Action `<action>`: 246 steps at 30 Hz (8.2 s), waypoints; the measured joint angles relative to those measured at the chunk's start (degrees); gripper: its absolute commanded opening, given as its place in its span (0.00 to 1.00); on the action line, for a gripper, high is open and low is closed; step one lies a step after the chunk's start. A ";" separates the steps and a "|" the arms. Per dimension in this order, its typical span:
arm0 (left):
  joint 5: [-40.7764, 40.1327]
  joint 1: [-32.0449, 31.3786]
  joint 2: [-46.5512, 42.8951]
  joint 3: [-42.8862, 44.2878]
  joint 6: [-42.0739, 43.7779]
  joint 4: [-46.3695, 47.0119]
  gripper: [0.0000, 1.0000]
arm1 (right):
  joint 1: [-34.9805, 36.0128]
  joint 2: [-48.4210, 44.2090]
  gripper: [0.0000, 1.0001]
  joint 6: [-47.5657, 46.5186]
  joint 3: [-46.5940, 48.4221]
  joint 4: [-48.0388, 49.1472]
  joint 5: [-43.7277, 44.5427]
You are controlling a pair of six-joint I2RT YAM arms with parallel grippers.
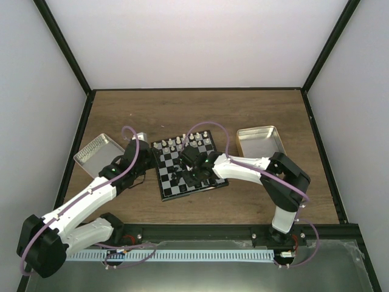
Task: Set up the chess pieces on the board
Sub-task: Move the chess piece to the chessboard, then pick up the chess piece from the chessboard, then place the chess piece on the chessboard, then adjust the chess piece on the chessboard.
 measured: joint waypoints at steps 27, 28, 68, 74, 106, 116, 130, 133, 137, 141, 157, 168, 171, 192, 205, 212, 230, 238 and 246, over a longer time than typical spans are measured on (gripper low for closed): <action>0.04 0.20 -0.59 0.00 0.00 -0.02 0.47 | -9.42 -2.62 0.35 -6.78 0.09 5.92 1.40; 0.09 0.20 -0.59 0.00 0.00 -0.04 0.47 | -9.46 -1.90 0.36 -7.91 0.09 5.99 1.09; 1.57 0.26 -0.59 0.00 0.04 0.09 0.51 | -9.38 4.46 0.31 -19.04 1.51 7.54 4.48; 1.75 0.26 -0.26 0.00 0.04 0.24 0.51 | -9.31 4.04 0.22 -18.91 1.40 6.27 4.00; 23.04 1.01 -5.09 -2.60 -8.41 15.06 0.70 | 0.48 -23.37 0.15 -23.69 -18.25 38.49 1.33; 31.54 1.11 -4.55 -5.75 -14.43 23.17 0.27 | 0.74 -24.52 0.15 -23.80 -19.08 42.18 -0.26; 32.46 1.11 -6.73 -7.45 -12.79 24.00 0.04 | 0.76 -24.44 0.51 -21.14 -19.08 42.12 -0.74; 29.03 1.11 -7.54 -6.10 -9.44 18.49 0.04 | 0.74 -23.98 0.53 -19.34 -19.08 40.61 -0.44; 22.43 1.11 -8.59 -2.29 -4.04 9.79 0.04 | -0.02 -23.45 0.58 -16.52 -19.10 37.73 0.52; 17.62 1.09 -9.29 -0.20 0.26 3.65 0.04 | -1.75 -23.45 0.59 -12.83 -19.23 36.35 2.47; -4.92 -26.49 0.02 -2.38 -6.78 -7.58 0.04 | -10.62 -23.56 0.60 0.00 -19.23 33.03 6.60; -12.20 -31.69 13.44 -3.39 -13.62 -7.58 0.04 | -11.17 -24.15 0.61 1.33 -20.90 33.03 6.56; -12.52 -31.69 13.88 -3.54 -14.10 -6.60 0.04 | -11.34 -24.20 0.61 1.36 -21.11 33.00 6.56; -15.23 -31.69 17.29 -3.72 -14.25 -1.92 0.07 | -11.47 -24.20 0.61 1.55 -21.11 33.03 6.38; -15.15 -31.69 17.75 -3.63 -13.99 -2.08 0.28 | -11.61 -24.06 0.61 1.57 -21.11 33.00 5.99; -14.80 -31.69 11.67 -3.63 -13.00 -2.54 0.37 | -11.61 -24.06 0.61 1.57 -21.11 32.98 5.84; -6.49 -18.03 -2.47 -5.49 -9.38 0.07 0.36 | -11.65 -8.37 0.53 1.75 -8.68 22.71 -5.68; 6.40 -17.68 -0.37 -8.22 -8.13 0.35 0.34 | -11.65 -5.51 0.51 2.60 -8.13 20.00 -8.70; 10.12 -16.98 4.90 -8.72 -7.56 2.36 0.32 | -11.65 -5.51 0.51 3.04 -8.13 19.74 -9.46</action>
